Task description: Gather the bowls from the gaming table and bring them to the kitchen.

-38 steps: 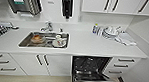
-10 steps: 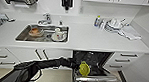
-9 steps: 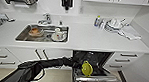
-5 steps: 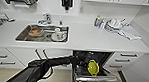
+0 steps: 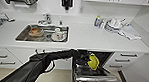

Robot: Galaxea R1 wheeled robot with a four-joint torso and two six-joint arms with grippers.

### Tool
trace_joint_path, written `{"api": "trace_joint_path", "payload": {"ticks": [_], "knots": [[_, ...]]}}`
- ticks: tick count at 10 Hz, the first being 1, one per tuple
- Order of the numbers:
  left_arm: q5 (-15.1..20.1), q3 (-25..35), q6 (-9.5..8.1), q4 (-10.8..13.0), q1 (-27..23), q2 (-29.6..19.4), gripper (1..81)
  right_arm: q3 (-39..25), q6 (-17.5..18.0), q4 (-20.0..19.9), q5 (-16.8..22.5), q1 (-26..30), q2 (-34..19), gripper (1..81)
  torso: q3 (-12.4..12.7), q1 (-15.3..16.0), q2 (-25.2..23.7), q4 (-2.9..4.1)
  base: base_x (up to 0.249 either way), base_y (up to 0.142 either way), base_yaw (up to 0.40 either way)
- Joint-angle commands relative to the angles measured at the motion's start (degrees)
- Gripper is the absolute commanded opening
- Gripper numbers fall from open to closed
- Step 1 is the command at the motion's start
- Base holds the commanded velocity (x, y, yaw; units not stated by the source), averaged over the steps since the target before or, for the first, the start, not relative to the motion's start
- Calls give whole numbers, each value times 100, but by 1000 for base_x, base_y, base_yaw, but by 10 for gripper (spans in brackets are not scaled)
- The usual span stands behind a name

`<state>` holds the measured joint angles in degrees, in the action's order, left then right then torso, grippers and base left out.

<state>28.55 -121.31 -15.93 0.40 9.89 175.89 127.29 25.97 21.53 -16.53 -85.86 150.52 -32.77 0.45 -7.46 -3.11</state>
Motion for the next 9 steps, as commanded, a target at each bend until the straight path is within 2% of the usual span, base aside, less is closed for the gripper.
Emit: {"api": "trace_joint_path", "payload": {"ticks": [1,3,4,6,7,9], "knots": [[195,142,29,-67,-905,79,811,-22,5,124,291,-42,-168,10,0,0,0,0,0,0,0],[212,177,38,-66,-721,27,811,-22,22,63,282,-33,-168,10,0,2,0,0,0,0,0],[318,353,46,-84,-528,-185,811,-48,119,36,80,-33,-221,10,0,2,0,0,0,0,0],[458,1399,55,-75,25,-1081,811,-478,304,88,-307,37,-652,10,-2,2,0,0,0,0,0],[441,2111,82,-49,360,-1758,811,-997,374,97,-324,134,-1039,10,-2,2,2,0,0,0,0],[406,2994,64,328,1018,-2808,811,-1951,374,71,-245,388,-1773,10,-2,2,2,0,0,0,0]]}}
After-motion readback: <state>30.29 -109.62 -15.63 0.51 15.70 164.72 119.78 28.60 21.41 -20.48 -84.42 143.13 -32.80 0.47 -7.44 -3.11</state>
